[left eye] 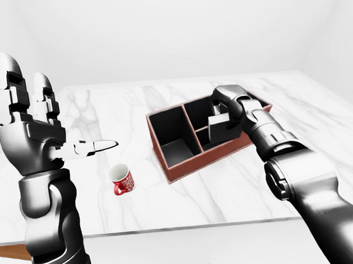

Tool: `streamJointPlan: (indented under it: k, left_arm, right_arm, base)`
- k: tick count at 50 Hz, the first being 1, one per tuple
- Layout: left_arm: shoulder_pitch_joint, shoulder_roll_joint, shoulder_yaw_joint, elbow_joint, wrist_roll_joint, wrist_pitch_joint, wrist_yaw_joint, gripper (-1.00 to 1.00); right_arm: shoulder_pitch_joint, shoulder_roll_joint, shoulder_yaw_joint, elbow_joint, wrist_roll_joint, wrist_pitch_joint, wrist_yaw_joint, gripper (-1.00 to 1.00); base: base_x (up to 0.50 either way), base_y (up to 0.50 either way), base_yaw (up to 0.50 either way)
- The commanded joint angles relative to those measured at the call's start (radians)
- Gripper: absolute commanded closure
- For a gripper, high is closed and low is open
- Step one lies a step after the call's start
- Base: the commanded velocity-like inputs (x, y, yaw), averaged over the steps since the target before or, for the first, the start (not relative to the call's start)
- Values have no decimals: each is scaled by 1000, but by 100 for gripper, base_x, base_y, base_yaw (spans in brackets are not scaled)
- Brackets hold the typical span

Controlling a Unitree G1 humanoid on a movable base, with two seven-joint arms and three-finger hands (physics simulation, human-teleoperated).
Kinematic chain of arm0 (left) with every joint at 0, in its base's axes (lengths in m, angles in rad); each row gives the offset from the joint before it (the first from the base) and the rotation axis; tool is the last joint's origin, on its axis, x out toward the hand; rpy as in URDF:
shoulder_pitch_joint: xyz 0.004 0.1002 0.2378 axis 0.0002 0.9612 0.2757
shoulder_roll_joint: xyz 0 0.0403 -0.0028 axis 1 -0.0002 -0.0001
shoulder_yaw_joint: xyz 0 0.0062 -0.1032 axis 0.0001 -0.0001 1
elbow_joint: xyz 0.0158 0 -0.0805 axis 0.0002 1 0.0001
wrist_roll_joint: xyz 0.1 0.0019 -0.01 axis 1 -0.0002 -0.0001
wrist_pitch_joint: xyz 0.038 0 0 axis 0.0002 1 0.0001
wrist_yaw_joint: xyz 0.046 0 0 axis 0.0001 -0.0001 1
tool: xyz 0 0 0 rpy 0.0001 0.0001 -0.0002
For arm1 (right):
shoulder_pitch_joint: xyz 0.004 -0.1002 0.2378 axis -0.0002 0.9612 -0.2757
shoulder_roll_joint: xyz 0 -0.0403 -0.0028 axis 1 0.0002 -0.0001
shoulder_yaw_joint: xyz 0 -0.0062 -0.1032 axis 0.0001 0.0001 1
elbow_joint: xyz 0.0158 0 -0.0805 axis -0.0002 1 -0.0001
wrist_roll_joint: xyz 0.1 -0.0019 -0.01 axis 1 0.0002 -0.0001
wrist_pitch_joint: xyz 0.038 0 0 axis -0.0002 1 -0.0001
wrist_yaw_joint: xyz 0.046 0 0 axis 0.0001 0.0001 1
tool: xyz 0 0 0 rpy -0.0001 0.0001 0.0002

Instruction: Pick up the book and place it in the back compartment of the caddy.

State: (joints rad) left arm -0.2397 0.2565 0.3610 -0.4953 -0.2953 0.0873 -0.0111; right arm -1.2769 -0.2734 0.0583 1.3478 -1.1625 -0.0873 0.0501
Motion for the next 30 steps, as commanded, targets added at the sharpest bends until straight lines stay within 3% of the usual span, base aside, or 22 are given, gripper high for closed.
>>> streamJointPlan:
  k: [1, 30]
  left_arm:
    - [1, -1, -1, -3, 0, 0, 1, -100]
    - [-1, 0, 0, -7, 1, 0, 1, -100]
  right_arm:
    - [7, -6, -13, -9, -19, 0, -46, 100]
    - [6, 12, -28, -10, 4, 0, -97, 100]
  base:
    - [0, 0, 0]
    - [0, 0, 0]
